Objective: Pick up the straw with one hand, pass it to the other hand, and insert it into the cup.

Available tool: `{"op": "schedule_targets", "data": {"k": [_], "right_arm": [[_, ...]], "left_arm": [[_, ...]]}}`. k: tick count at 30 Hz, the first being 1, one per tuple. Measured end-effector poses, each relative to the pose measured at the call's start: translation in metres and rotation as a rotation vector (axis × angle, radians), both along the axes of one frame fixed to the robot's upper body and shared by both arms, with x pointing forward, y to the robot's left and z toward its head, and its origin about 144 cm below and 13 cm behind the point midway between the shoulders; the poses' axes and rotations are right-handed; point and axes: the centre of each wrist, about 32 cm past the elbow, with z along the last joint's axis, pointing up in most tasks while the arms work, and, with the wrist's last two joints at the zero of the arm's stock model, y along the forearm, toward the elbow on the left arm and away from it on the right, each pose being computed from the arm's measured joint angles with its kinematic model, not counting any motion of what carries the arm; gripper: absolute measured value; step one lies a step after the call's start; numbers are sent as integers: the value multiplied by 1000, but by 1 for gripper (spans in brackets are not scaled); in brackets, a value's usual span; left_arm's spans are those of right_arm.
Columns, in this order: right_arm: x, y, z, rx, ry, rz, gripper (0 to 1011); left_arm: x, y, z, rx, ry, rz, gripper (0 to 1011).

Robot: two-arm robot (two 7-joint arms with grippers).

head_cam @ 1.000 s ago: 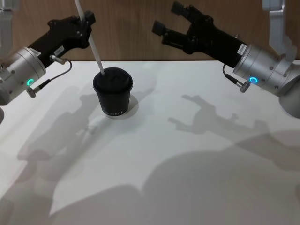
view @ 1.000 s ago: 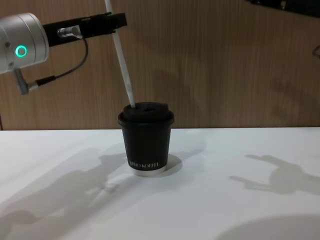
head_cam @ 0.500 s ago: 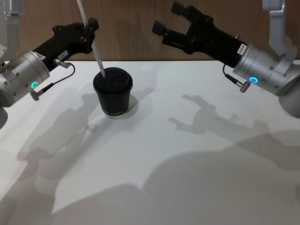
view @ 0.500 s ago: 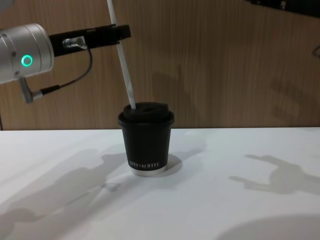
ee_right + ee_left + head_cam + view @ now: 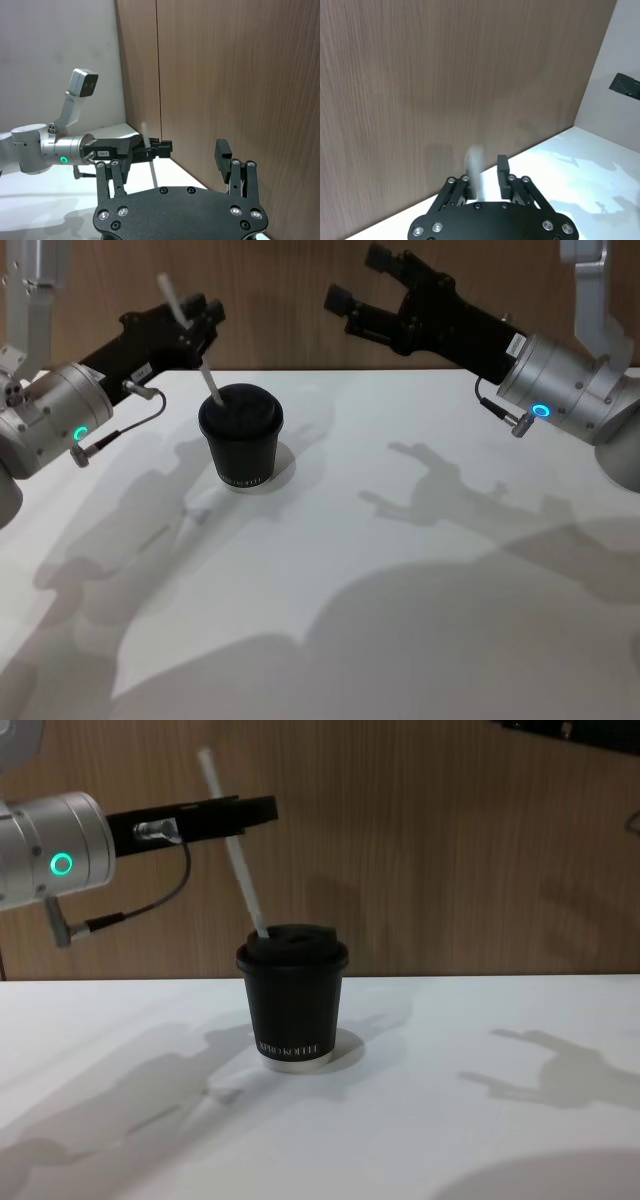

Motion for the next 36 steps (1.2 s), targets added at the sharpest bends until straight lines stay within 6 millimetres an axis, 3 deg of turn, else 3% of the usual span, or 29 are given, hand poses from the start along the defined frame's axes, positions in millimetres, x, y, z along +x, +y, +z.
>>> {"op": "schedule_targets", "data": {"k": [6, 10, 24, 36], "right_arm": [[0, 0, 0, 0, 0, 0, 1001], [0, 0, 0, 0, 0, 0, 1001], [-2, 4, 1, 5, -2, 9, 1001], [-11, 6, -3, 16, 23, 7, 1001]], "left_arm": [[-4, 0, -1, -6, -1, 5, 440], [-8, 1, -1, -12, -7, 6, 522], [-38, 10, 1, -68, -55, 21, 972], [-64, 17, 2, -100, -79, 30, 1000]]}}
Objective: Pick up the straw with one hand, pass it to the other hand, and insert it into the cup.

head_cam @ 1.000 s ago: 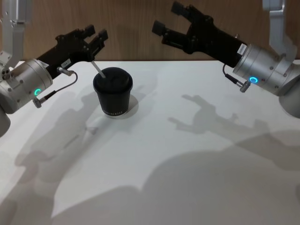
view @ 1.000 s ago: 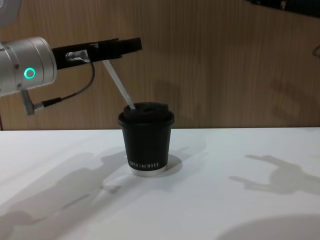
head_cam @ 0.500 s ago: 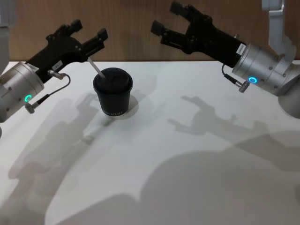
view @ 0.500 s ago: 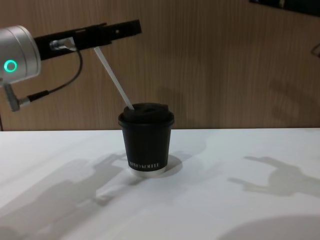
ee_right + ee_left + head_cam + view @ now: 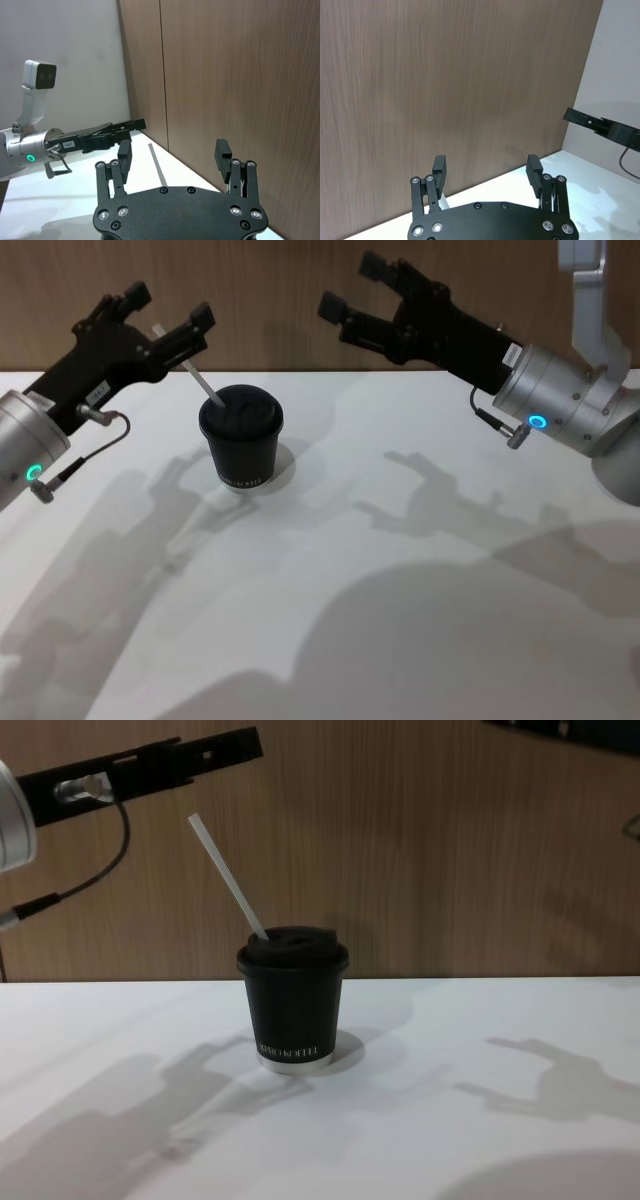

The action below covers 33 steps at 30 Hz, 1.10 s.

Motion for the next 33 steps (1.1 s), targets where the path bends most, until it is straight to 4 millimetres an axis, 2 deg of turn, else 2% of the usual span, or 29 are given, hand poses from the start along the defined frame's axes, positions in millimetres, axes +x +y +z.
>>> {"op": "schedule_targets", "data": {"k": [14, 33], "right_arm": [[-20, -4, -8, 4, 50, -3, 1001], [-29, -7, -8, 18, 61, 24, 1001]], "left_arm": [[-25, 4, -5, -9, 3, 10, 1000], [-47, 0, -12, -14, 19, 18, 1000]]}}
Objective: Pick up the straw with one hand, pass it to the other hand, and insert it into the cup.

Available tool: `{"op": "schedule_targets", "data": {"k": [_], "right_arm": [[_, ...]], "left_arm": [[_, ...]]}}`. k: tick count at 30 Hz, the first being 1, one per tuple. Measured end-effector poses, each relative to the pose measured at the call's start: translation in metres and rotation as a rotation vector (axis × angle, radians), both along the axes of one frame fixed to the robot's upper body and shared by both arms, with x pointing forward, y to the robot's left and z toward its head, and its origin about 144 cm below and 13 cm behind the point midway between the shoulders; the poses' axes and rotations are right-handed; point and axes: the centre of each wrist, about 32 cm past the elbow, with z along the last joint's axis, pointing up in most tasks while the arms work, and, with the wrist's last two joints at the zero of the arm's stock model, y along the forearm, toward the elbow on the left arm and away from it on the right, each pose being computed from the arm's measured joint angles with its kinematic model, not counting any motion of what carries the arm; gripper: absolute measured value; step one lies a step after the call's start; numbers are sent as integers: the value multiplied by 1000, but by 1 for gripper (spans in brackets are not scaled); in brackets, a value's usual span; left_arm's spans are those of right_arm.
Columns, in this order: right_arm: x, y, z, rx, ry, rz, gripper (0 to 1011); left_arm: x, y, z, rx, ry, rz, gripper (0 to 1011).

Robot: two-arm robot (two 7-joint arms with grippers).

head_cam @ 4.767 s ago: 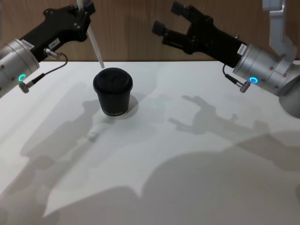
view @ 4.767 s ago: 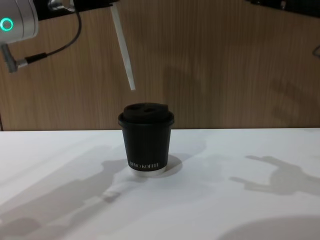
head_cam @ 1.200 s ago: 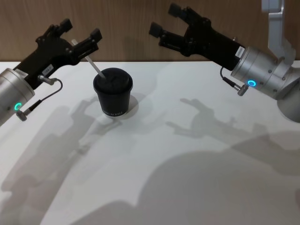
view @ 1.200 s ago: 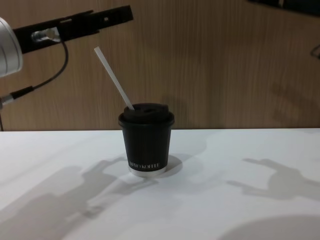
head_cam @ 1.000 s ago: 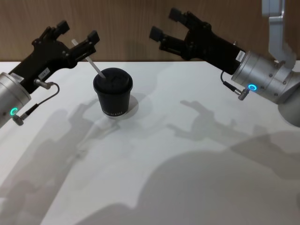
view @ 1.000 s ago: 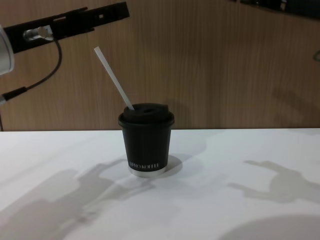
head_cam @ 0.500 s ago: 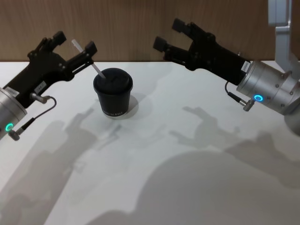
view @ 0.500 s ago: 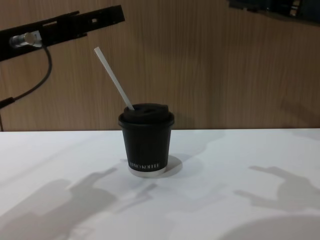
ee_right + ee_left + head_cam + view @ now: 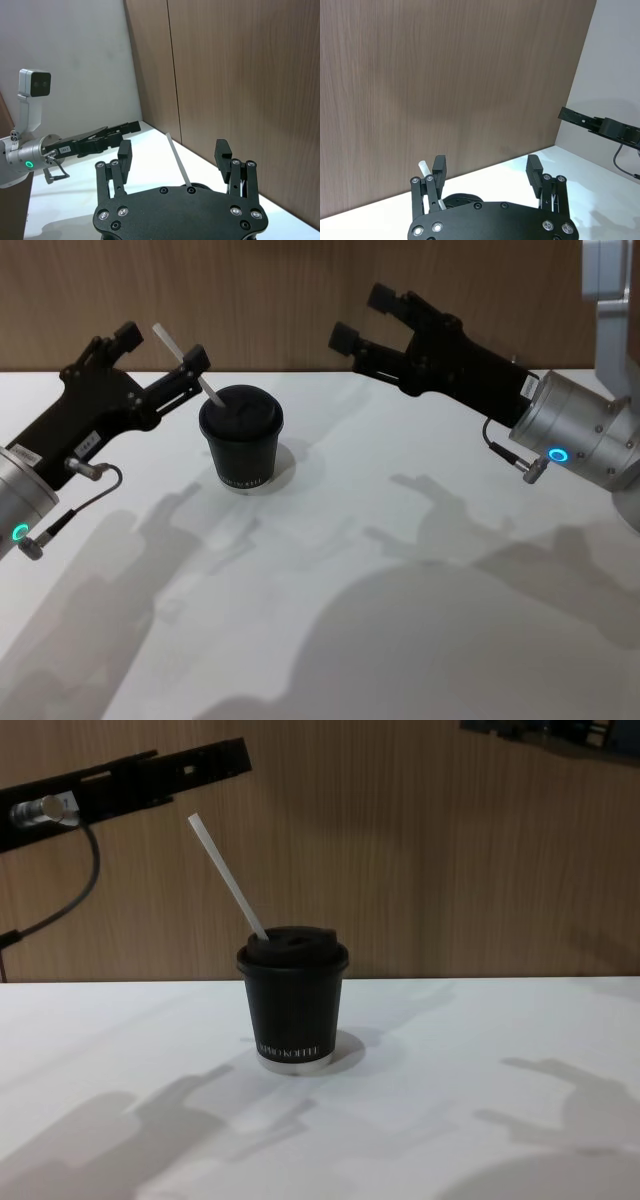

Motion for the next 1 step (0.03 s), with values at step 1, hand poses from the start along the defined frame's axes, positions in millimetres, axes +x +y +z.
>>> {"op": "schedule_targets", "data": {"k": [1], "right_arm": [[0, 0, 0, 1, 1, 1, 1001]], "left_arm": [[0, 0, 0, 0, 0, 0, 1000]]}}
